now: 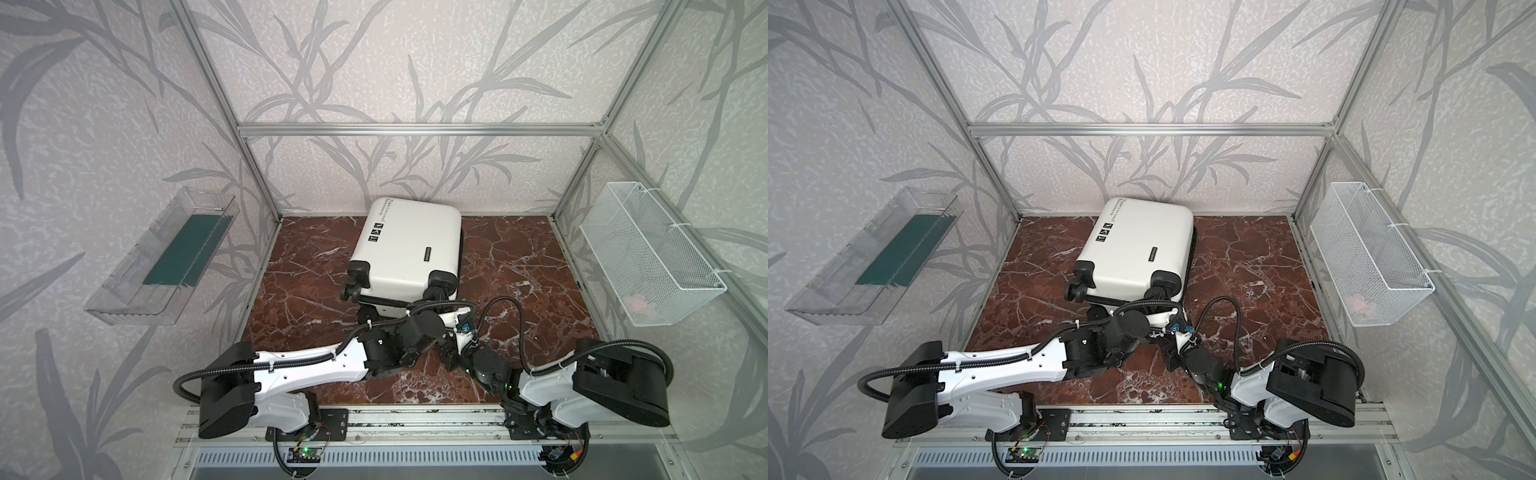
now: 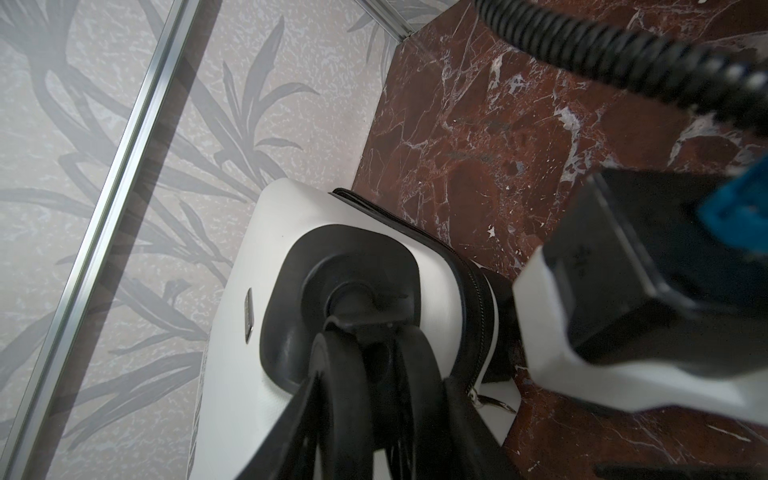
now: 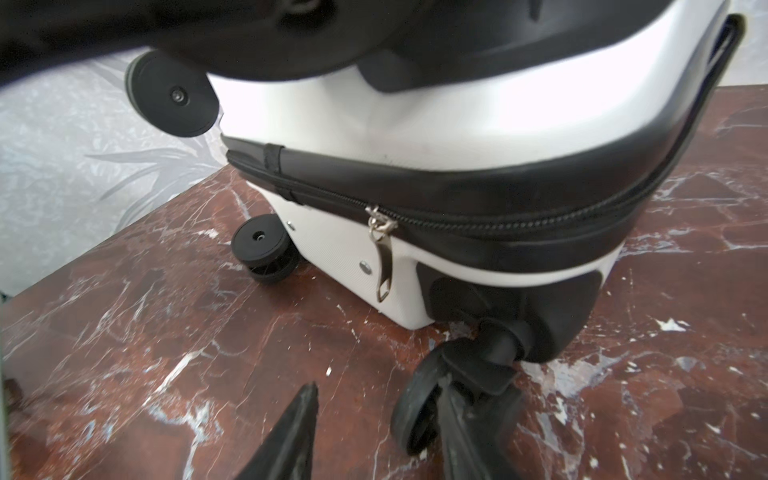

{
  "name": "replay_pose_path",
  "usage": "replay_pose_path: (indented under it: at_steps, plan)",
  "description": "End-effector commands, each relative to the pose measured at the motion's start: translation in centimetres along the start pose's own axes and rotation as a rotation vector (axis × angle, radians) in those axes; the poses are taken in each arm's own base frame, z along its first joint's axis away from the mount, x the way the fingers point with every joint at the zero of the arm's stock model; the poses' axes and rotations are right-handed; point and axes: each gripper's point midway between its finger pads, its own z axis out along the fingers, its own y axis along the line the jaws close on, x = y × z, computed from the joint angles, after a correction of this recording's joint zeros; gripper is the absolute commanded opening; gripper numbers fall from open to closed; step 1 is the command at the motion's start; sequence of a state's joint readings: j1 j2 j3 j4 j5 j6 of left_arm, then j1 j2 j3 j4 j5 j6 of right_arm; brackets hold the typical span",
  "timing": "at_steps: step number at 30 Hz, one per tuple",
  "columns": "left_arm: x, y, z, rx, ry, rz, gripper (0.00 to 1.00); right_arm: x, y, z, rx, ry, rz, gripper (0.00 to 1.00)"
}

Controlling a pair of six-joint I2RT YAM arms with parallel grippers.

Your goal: Pack the luggage

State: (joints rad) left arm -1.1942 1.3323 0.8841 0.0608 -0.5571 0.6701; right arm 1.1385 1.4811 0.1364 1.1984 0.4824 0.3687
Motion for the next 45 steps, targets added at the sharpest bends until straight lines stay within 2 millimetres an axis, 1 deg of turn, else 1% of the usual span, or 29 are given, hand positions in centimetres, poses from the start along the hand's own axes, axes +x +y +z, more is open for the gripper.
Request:
replay_pose_path:
  at_steps: [1,13,22,29,31,32,35,39,42,45]
  plan:
    - [-2.3,2.8,-0.3,-0.065,-0.058,-0.067,0.38,-3.1,0.6,0.4,0.01,-0.134,0.061,0.48]
    - [-2.7,3.3,-0.4,-0.075,-0.07,-0.093,0.29,-3.7,0.8,1.6,0.05,-0.172,0.073,0.47]
    - [-2.7,3.3,-0.5,-0.075,-0.07,-0.104,0.28,-3.4,0.5,2.6,0.092,-0.173,0.079,0.45]
    - [-2.8,3.3,-0.5,-0.071,-0.068,-0.104,0.25,-3.5,0.4,3.3,0.125,-0.187,0.095,0.42]
    - [-2.8,3.3,-0.5,-0.069,-0.069,-0.109,0.25,-3.9,0.4,3.4,0.134,-0.199,0.109,0.41]
    - [-2.7,3.2,-0.4,-0.068,-0.068,-0.11,0.25,-3.1,0.2,3.8,0.144,-0.18,0.097,0.41]
    - [-2.7,3.2,-0.4,-0.066,-0.068,-0.116,0.25,-2.7,0.0,4.0,0.16,-0.177,0.103,0.39]
    - [-2.8,3.1,-0.4,-0.063,-0.07,-0.116,0.24,-2.6,-0.2,4.3,0.174,-0.178,0.111,0.35]
    - [-2.8,3.2,-0.5,-0.064,-0.072,-0.119,0.24,-2.7,0.1,4.6,0.165,-0.18,0.115,0.27]
    - [-2.7,3.1,-0.5,-0.063,-0.07,-0.118,0.23,-2.7,0.2,4.7,0.16,-0.179,0.115,0.17]
